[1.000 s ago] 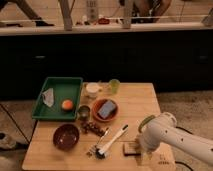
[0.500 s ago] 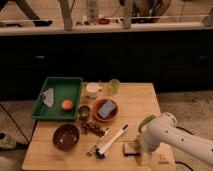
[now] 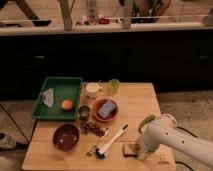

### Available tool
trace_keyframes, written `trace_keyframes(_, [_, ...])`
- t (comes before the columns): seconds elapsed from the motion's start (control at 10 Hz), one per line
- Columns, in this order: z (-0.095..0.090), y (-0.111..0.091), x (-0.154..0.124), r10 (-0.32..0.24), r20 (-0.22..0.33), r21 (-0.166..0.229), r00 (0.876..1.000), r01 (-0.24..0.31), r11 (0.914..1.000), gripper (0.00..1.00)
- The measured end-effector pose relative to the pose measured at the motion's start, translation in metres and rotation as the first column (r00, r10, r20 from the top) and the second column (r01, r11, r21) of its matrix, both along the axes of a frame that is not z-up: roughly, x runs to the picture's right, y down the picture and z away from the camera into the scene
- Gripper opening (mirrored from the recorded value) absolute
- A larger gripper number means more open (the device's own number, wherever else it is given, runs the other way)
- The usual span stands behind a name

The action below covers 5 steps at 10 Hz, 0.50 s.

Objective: Place eraser in purple bowl

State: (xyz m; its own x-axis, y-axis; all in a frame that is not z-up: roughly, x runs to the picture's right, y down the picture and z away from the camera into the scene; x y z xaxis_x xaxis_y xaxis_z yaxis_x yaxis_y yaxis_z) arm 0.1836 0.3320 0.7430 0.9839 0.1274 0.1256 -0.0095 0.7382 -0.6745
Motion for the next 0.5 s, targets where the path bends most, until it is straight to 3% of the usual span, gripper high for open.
trace_keyframes(0.2, [-0.0001,0.0006,-0.003,-0.002,0.002,0.0,1.0,0.002,1.0,0.06])
trace_keyframes(0.5, [0.0006,0.0004,-0.0065,-0.006,0.009,0.001,1.0,0.006,1.0,0.0])
